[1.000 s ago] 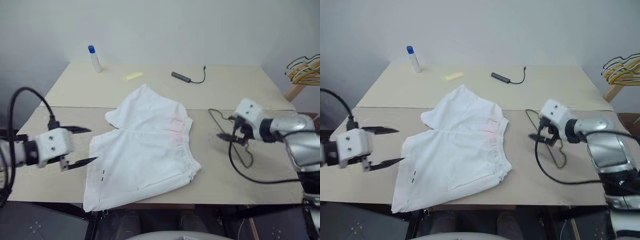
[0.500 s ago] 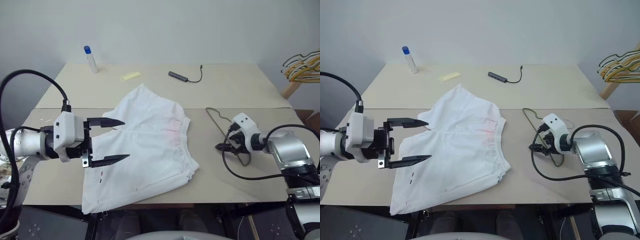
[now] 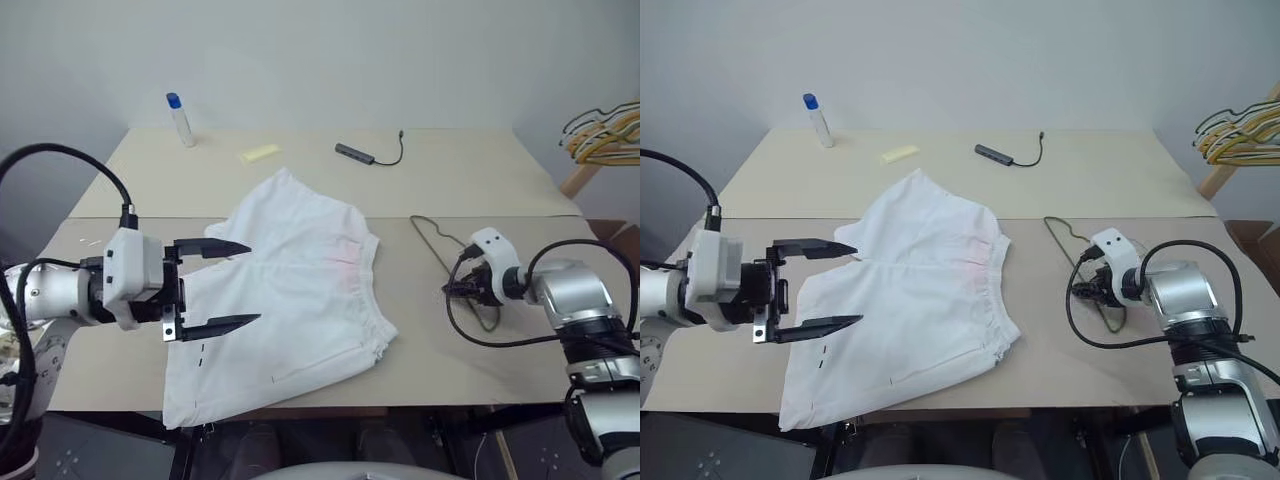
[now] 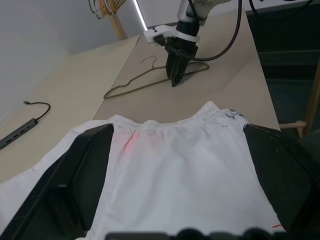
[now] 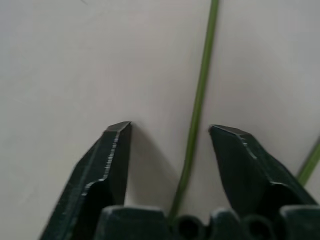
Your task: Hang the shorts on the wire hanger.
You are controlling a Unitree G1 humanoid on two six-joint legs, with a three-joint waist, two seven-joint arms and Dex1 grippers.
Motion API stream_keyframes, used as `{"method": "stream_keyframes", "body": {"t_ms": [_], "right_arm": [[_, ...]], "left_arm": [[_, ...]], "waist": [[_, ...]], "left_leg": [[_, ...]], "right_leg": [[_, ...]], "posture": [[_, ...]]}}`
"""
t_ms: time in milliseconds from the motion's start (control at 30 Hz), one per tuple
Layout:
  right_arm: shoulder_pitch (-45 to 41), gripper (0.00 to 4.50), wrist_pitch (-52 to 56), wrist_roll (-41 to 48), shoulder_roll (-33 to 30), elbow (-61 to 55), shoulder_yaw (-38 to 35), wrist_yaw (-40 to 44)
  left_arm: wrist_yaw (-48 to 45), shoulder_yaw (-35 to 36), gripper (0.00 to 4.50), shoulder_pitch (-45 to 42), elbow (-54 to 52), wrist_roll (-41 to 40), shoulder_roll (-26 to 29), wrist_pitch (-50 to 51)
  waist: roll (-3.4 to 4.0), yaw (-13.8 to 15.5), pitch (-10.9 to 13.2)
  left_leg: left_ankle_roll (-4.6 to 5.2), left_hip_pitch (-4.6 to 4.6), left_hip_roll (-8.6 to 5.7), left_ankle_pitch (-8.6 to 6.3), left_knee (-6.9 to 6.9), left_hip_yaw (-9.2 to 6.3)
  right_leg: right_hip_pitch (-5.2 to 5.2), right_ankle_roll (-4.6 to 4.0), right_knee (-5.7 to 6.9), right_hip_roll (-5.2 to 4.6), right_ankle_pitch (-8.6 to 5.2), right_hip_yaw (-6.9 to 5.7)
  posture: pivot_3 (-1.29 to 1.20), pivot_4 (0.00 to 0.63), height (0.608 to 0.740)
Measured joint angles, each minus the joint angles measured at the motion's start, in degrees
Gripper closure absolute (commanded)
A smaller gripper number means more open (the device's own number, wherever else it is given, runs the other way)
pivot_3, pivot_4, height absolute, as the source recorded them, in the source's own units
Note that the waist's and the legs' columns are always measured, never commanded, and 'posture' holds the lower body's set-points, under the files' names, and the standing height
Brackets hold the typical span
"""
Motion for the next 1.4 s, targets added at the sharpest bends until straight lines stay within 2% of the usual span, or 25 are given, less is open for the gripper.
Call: {"method": "stream_keyframes", "body": {"t_ms": [200,400,500,700,833,967,1067,1167,1367,1400], "right_arm": [[-0.27,4.48,-0.03,-1.49,0.02,0.11,1.10,-0.60],[0.29,4.48,-0.48,-3.19,0.94,-0.94,1.87,-2.47],[2.38,4.48,0.03,-3.29,2.05,-4.44,0.53,-5.33],[6.52,4.48,1.90,-1.63,3.79,-18.07,-1.47,-8.04],[5.28,4.48,4.11,0.47,5.47,-27.52,-2.99,-9.15],[4.70,4.48,-0.56,1.28,6.78,-36.05,-2.62,-9.47],[5.06,4.48,-5.58,1.65,9.88,-40.15,-1.16,-9.66],[5.14,4.48,-7.97,2.01,13.23,-43.12,1.59,-10.40],[5.14,4.48,-9.73,3.03,15.75,-46.34,3.37,-11.10],[5.13,4.50,-9.96,3.06,15.90,-46.48,3.73,-11.11]], "left_arm": [[-0.01,-2.45,0.00,-1.51,0.85,2.17,-0.80,-1.70],[0.98,-4.34,0.00,-3.16,0.86,2.80,-2.16,-2.23],[5.22,-7.07,0.00,-4.09,0.95,6.05,-4.90,-1.89],[17.01,-13.91,0.00,-7.01,2.62,10.02,-8.73,9.86],[26.29,-13.58,0.00,-12.14,5.35,4.59,-17.92,20.79],[32.22,-11.84,0.00,-15.57,5.53,-3.50,-24.73,28.19],[39.42,-7.16,0.00,-18.31,7.43,-11.50,-33.12,30.85],[47.64,-3.95,0.00,-21.39,8.27,-16.05,-39.31,31.55],[57.13,-2.01,0.00,-23.91,11.04,-16.58,-43.78,31.22],[58.12,-1.59,0.18,-24.65,11.67,-17.13,-43.98,31.20]], "waist": [[-0.29,0.04,-0.24],[-0.62,0.02,-0.52],[-0.64,0.03,-0.54],[-0.33,-0.29,-0.47],[-0.32,-0.08,-0.46],[-0.33,-0.04,-0.47],[-0.34,-0.04,-0.48],[-0.35,-0.07,-0.48],[-0.35,0.04,-0.48],[-0.35,0.12,-0.48]], "left_leg": [[0.00,0.03,0.00,0.00,0.00,0.00],[0.00,0.11,0.01,0.00,0.00,-0.01],[0.00,0.19,0.00,0.00,0.00,-0.02],[0.00,-0.09,-0.01,0.00,-0.02,-0.05],[0.00,-0.21,-0.04,0.00,0.02,-0.17],[0.00,-0.24,-0.06,0.00,0.02,-0.26],[0.00,-0.23,-0.07,0.00,0.05,-0.28],[0.00,-0.21,-0.10,0.00,0.06,-0.33],[-0.01,-0.23,-0.16,0.00,0.06,-0.39],[-0.01,-0.22,-0.17,0.00,0.06,-0.39]], "right_leg": [[0.03,0.00,0.00,0.01,0.00,0.00],[0.11,0.00,-0.01,0.01,0.00,-0.01],[0.20,0.00,-0.01,0.01,0.00,0.00],[-0.08,0.02,0.01,0.02,0.00,0.03],[-0.11,0.03,0.02,0.01,0.01,-0.04],[-0.10,0.04,-0.02,-0.01,0.01,-0.07],[-0.08,0.04,0.00,-0.01,0.01,-0.07],[-0.06,0.04,0.03,-0.01,0.02,-0.07],[-0.05,0.03,0.00,-0.01,0.02,-0.09],[-0.04,0.03,0.01,-0.02,0.02,-0.08]], "posture": [[0.02,0.000,0.740],[0.02,0.000,0.740],[0.02,0.000,0.740],[0.00,0.000,0.740],[-0.01,0.000,0.740],[-0.01,0.000,0.740],[-0.02,0.000,0.740],[-0.01,0.000,0.740],[-0.01,0.000,0.740],[-0.01,0.000,0.740]]}}
